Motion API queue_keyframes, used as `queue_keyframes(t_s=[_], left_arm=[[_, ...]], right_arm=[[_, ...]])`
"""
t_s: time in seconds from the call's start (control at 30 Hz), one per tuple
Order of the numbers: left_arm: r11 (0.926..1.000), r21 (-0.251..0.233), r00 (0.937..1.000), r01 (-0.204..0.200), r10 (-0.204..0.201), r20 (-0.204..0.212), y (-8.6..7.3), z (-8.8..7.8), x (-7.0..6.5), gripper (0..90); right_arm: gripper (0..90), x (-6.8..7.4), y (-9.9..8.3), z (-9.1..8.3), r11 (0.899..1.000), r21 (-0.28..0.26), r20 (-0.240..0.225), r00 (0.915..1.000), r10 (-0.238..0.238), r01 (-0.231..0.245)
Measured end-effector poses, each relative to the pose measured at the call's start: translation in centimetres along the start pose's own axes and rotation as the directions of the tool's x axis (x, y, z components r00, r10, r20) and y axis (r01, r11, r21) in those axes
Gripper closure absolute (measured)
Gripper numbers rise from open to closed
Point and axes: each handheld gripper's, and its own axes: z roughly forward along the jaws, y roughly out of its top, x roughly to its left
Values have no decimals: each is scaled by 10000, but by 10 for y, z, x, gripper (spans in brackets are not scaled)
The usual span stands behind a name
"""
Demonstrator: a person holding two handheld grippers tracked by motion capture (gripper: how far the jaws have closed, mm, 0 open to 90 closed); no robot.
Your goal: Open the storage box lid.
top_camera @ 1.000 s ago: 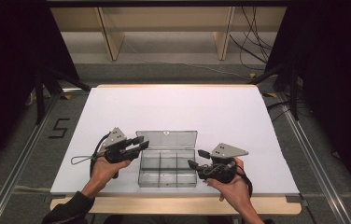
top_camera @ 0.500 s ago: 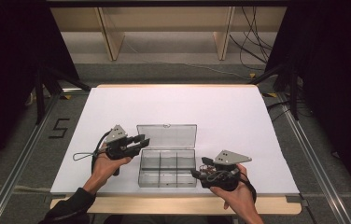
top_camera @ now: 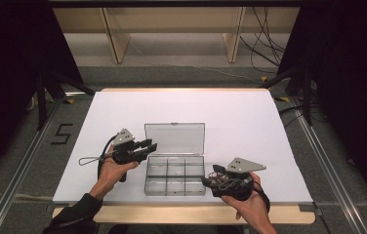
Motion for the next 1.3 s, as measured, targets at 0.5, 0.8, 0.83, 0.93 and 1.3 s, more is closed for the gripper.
queue_keyframes(t_s=[0.5, 0.8, 0.83, 0.93, 1.3], left_arm=[[9988, 364, 9993, 326, -319, -204, -2, 8, 3, 621], [9973, 565, 9986, 479, -465, -261, -6, 12, 7, 615], [9966, 519, 9977, 632, -618, -277, -6, 12, 7, 612], [9955, 555, 9969, 763, -750, -240, -7, 12, 8, 614], [9917, 827, 9947, 986, -959, -369, -8, 14, 8, 587]], right_arm=[[371, -2, -7, -5, 9998, 58, -97, 9998, 200, -200], [369, -1, -11, -9, 9976, 9, -111, 9976, 687, -687], [369, 0, -12, -10, 9966, 82, -77, 9966, 822, -821], [369, -3, -14, -10, 9969, 32, -40, 9969, 783, -783], [369, -6, -21, -13, 9972, 178, -58, 9973, 731, -730]])
